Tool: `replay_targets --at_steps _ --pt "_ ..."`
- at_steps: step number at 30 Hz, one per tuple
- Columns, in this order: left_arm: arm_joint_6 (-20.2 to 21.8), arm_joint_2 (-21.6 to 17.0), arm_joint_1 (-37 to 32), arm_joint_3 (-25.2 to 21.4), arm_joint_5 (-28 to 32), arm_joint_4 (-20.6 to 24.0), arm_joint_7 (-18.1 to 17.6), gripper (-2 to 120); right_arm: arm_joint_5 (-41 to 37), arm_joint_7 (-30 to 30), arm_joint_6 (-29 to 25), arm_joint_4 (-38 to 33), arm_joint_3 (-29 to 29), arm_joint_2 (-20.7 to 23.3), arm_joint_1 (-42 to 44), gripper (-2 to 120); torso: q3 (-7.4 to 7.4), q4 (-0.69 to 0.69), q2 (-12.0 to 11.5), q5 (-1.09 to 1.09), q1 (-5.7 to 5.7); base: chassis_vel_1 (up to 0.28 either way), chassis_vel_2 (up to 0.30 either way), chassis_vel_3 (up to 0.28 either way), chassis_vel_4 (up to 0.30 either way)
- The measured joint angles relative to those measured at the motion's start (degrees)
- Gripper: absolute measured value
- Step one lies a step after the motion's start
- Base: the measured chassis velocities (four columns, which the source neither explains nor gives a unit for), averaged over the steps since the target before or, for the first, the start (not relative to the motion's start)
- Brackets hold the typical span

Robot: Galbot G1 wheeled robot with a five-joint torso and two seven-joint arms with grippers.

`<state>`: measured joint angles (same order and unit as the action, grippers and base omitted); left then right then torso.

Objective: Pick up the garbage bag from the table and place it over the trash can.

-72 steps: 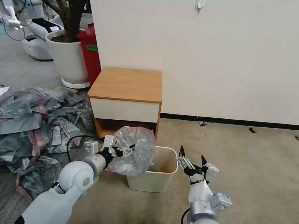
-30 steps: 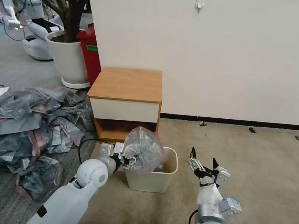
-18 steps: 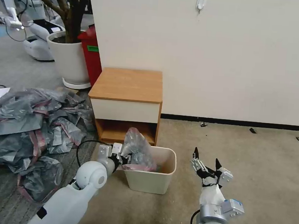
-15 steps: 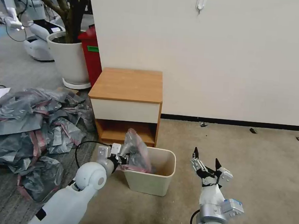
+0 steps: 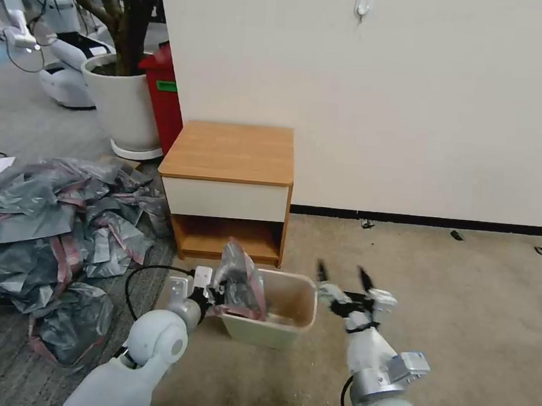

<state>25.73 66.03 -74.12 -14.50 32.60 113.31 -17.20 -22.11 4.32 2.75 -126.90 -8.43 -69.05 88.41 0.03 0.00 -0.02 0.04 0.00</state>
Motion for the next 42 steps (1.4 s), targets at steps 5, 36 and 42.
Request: replay_targets --at_steps 5,36,42 --pt "-1.9 0.5 -3.0 -0.7 -1.3 3.9 -1.2 5 -5.1 2.5 9.2 0.1 8.3 2.1 -6.2 100 -0.02 0.01 0.0 -0.03 0.00 0.000 0.000 0.000 0.000" --pt "-2.0 1.8 -13.7 -5.2 -3.8 13.5 -1.3 4 -14.3 8.8 12.1 15.3 14.0 -2.7 -17.0 64 -0.02 0.00 0.0 -0.04 0.00 0.000 0.000 0.000 0.000" --pt "-2.0 1.8 -13.1 -5.2 -3.7 13.0 -1.3 4 -13.9 8.6 11.6 15.2 14.1 -2.4 -16.8 46 -0.03 0.00 0.0 -0.04 0.00 0.000 0.000 0.000 0.000"
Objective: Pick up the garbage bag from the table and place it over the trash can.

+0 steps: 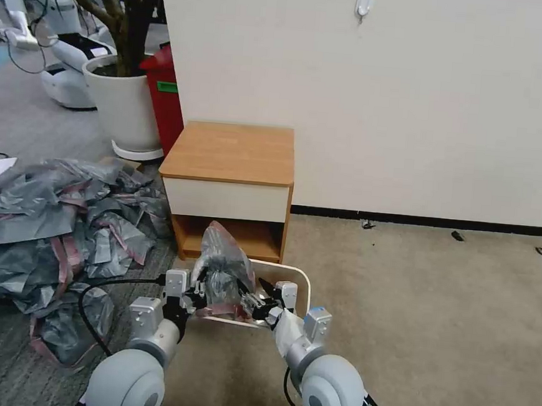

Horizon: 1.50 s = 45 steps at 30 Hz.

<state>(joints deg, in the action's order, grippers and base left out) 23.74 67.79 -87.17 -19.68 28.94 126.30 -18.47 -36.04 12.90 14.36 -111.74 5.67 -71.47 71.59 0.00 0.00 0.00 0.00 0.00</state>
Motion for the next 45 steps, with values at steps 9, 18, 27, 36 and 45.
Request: replay_targets --at_steps 9,18,27,36,45 --pt "0.0 -0.1 1.0 0.0 0.2 -1.1 0.0 4 0.6 -0.4 -0.5 0.0 0.1 0.3 0.1 13 0.00 0.00 0.0 0.00 0.00 0.000 0.000 0.000 0.000" --pt "0.0 -0.4 1.8 0.5 0.4 -1.7 0.0 4 1.3 -1.7 -0.9 0.6 0.5 0.2 0.2 0 0.00 0.00 0.0 0.00 0.00 0.000 0.000 0.000 0.000" --pt "-0.1 -0.8 1.3 -0.4 0.4 -2.1 0.1 4 2.6 -7.4 -3.4 -2.8 -0.8 2.0 1.2 0 0.00 0.00 0.0 -0.01 0.00 0.000 0.000 0.000 0.000" --pt "-0.2 -0.7 0.6 0.1 0.2 -2.3 0.3 4 0.4 -13.5 -4.9 -10.2 -2.6 5.8 1.5 0 0.00 0.00 0.0 -0.01 0.00 0.000 0.000 0.000 0.000" --pt "-3.3 -1.9 -1.9 -0.5 -0.2 -0.8 3.3 4 -6.9 -13.4 -5.1 -7.2 -8.2 8.8 -2.8 0 0.00 0.00 0.0 -0.02 0.00 0.000 0.000 0.000 0.000"
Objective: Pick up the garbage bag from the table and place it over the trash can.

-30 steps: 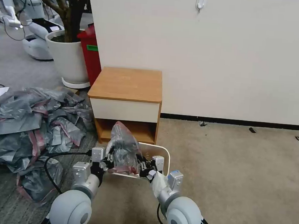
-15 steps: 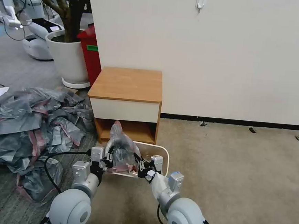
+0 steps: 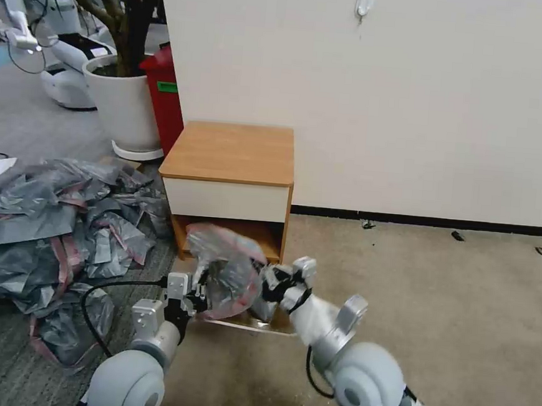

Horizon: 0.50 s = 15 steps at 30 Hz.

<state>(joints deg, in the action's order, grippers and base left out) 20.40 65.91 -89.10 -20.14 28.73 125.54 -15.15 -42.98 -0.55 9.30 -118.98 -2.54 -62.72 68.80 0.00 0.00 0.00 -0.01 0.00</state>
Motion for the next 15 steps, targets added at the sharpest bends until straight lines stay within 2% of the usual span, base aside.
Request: replay_targets --at_steps 4,8,15 --pt "-2.9 -0.2 -0.8 -0.2 -0.1 0.1 1.8 4 -0.9 0.3 0.1 1.9 -1.5 2.6 -1.3 0 0.00 -0.01 0.0 0.00 0.00 0.000 0.000 0.000 0.000" --pt "-8.1 -0.2 -0.8 -0.8 0.0 -0.2 2.6 4 -1.2 0.2 0.1 4.4 -4.1 6.6 -1.5 0 0.00 0.00 0.0 0.01 0.00 0.000 0.000 0.000 0.000" --pt "-11.9 -0.3 -0.8 -2.0 1.6 -0.6 3.0 4 -1.3 -0.4 0.0 5.1 -6.4 9.7 -1.1 0 0.00 0.00 0.0 0.01 0.00 0.000 0.000 0.000 0.000"
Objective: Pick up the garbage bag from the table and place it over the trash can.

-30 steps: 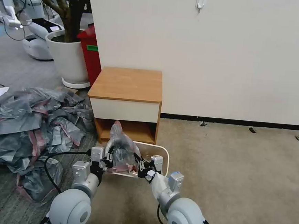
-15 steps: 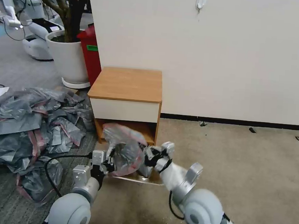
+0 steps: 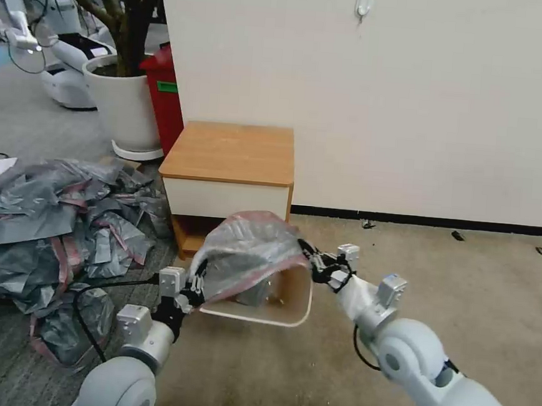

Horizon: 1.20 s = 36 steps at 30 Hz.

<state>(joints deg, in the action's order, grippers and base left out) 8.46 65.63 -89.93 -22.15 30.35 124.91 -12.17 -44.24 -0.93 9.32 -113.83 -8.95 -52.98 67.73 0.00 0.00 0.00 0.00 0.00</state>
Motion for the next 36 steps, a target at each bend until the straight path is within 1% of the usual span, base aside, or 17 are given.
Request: replay_targets --at_steps 2,7,11,18,19,22,23,26,27,31,32,35,36 --pt "-1.3 0.1 -0.2 -0.3 0.5 -0.1 0.2 4 0.0 -0.3 0.0 0.1 -0.3 0.7 0.3 0 0.00 0.00 0.0 0.00 0.00 0.000 0.000 0.000 0.000" --pt "-3.0 0.7 -0.3 -0.7 2.5 -0.2 0.4 4 0.7 -1.3 0.0 0.4 -0.3 1.7 1.2 0 0.00 0.00 0.0 0.00 0.00 0.000 0.000 0.000 0.000" --pt "-3.7 1.0 -0.3 -1.0 4.3 0.5 1.2 4 1.6 -2.4 0.0 0.7 0.1 2.4 1.7 0 0.00 0.00 0.0 0.00 0.00 0.000 0.000 0.000 0.000" --pt "-3.9 1.2 -0.3 -1.2 5.9 0.8 1.4 4 2.6 -3.1 0.3 0.7 0.5 3.2 2.0 0 0.00 0.00 0.0 0.00 0.00 0.000 0.000 0.000 0.000" --pt "-3.9 1.4 -0.3 -1.3 6.9 0.9 1.4 4 3.1 -3.3 0.4 0.8 0.4 3.5 2.0 0 0.00 0.00 0.0 0.00 0.00 0.000 0.000 0.000 0.000" --pt "-3.9 1.9 -0.2 -1.8 9.5 1.2 1.4 4 4.8 -3.8 0.8 1.8 -0.2 4.2 2.2 14 0.00 0.00 0.0 0.00 0.00 0.000 0.000 0.000 0.000" --pt "-3.9 1.9 -0.2 -1.8 9.5 1.2 1.4 4 4.8 -3.8 0.8 1.8 -0.2 4.2 2.2 14 0.00 0.00 0.0 0.00 0.00 0.000 0.000 0.000 0.000" --pt "-3.5 2.1 0.1 -2.3 10.2 0.9 1.1 4 5.6 -4.0 1.1 1.5 -1.4 4.5 2.6 26 0.00 0.00 0.0 0.00 0.00 0.000 0.000 0.000 0.000" --pt "-3.5 2.1 0.1 -2.3 10.2 0.9 1.1 4 5.6 -4.0 1.1 1.5 -1.4 4.5 2.6 26 0.00 0.00 0.0 0.00 0.00 0.000 0.000 0.000 0.000" --pt "-2.6 2.6 0.7 -2.9 10.2 -0.9 0.0 4 5.5 -3.5 1.2 -0.7 -3.6 3.6 3.9 46 0.00 0.00 0.0 0.01 0.00 0.000 0.000 0.000 0.000" --pt "-2.6 2.6 0.7 -2.9 10.2 -0.9 0.0 4 5.5 -3.5 1.2 -0.7 -3.6 3.6 3.9 46 0.00 0.00 0.0 0.01 0.00 0.000 0.000 0.000 0.000" --pt "-2.1 2.9 0.8 -3.4 9.8 -2.0 -0.7 4 2.8 -1.7 1.3 -3.0 -5.7 2.3 5.2 60 0.00 0.00 0.0 0.01 0.00 0.000 0.000 0.000 0.000" --pt "-2.1 2.9 0.8 -3.4 9.8 -2.0 -0.7 4 2.8 -1.7 1.3 -3.0 -5.7 2.3 5.2 60 0.00 0.00 0.0 0.01 0.00 0.000 0.000 0.000 0.000"
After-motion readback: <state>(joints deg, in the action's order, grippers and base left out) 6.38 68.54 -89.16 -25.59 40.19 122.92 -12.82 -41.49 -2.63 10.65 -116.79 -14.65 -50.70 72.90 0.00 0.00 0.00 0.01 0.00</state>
